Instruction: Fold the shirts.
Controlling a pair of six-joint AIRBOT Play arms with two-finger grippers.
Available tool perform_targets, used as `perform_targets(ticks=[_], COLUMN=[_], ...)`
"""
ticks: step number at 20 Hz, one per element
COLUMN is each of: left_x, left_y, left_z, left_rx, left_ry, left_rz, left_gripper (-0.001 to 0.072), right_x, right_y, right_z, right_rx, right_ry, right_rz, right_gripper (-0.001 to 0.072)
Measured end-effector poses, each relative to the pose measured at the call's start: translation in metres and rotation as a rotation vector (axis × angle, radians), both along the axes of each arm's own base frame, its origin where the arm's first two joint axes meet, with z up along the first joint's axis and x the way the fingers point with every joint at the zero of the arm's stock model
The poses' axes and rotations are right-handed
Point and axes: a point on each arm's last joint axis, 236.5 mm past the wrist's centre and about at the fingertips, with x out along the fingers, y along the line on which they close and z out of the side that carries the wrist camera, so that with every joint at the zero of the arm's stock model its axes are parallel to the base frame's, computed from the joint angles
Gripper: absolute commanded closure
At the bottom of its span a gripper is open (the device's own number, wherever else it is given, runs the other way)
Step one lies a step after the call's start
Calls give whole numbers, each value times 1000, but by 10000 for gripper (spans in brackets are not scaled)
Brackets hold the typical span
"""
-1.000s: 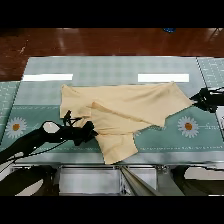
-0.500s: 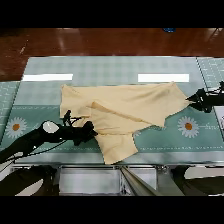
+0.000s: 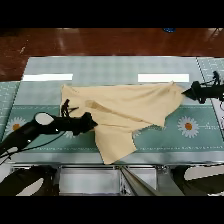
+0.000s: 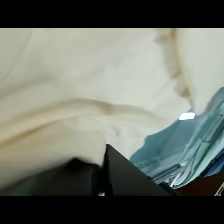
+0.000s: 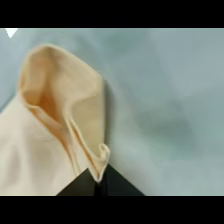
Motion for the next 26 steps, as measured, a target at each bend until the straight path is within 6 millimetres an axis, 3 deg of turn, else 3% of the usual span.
perform_targets(ticks=[2,5,8,11,16,19,21,23,26], left_x=[28,65,87,91,78,63,48,30,-5], left_y=[11,48,98,140,189,197,191,181,165], left_z=[53,144,235,316,437,482,503,519,531], left_rx=[-46,-71,-30,56,255,359,407,460,579], left_ry=[-141,-392,-639,-851,-1142,-1246,-1296,-1342,-1399], left_rz=[-4,51,143,192,254,245,219,191,155], left_gripper=[682,682,682,682,682,683,683,682,682], right_x=[16,31,33,19,-51,-108,-148,-187,-243], right_y=[-11,-25,-11,10,52,80,97,109,118], right_z=[42,111,182,265,417,492,527,548,555], right_rx=[-57,-140,-160,-205,-391,-521,-605,-685,-798], right_ry=[-62,-154,-278,-452,-799,-987,-1078,-1132,-1135], right_rz=[4,-24,-24,-17,-9,-18,-35,-65,-128], right_gripper=[692,692,692,692,692,691,691,691,691])
